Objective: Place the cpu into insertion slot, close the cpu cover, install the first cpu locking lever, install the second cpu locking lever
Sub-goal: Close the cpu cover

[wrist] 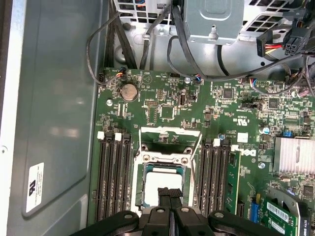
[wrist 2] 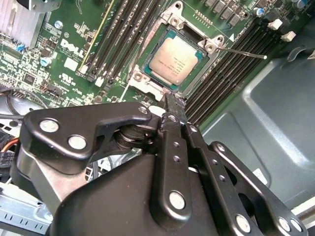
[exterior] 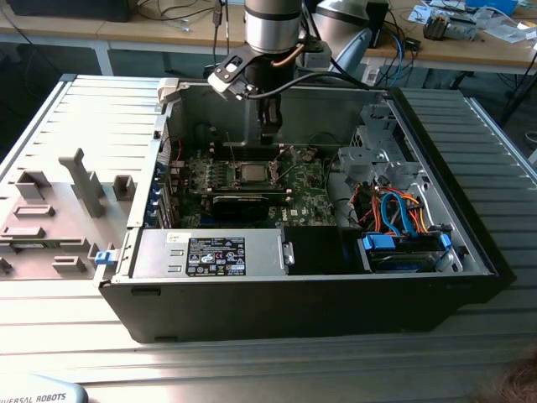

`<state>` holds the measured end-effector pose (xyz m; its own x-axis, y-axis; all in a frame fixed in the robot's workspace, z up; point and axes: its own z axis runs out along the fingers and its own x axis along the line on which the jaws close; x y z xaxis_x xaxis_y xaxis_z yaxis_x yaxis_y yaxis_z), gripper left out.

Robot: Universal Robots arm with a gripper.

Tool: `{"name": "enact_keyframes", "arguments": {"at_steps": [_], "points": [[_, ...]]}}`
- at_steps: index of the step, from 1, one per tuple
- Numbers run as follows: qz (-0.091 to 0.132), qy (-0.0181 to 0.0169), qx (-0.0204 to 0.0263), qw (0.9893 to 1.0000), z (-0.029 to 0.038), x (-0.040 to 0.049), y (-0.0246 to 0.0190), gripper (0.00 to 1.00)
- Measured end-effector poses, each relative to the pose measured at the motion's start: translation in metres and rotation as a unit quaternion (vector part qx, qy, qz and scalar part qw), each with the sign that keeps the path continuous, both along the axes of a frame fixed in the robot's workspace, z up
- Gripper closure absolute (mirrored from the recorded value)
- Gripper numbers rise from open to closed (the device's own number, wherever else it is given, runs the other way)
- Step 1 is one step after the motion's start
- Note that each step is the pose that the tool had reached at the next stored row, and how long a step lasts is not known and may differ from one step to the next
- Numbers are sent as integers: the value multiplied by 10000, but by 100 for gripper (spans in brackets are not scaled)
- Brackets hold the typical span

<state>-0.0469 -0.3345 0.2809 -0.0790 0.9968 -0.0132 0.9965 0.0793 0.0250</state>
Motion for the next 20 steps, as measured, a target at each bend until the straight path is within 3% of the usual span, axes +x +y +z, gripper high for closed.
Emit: {"name": "enact_keyframes", "arguments": {"at_steps": [20], "points": [[0, 0, -2, 10000, 0, 94, 1, 89]]}}
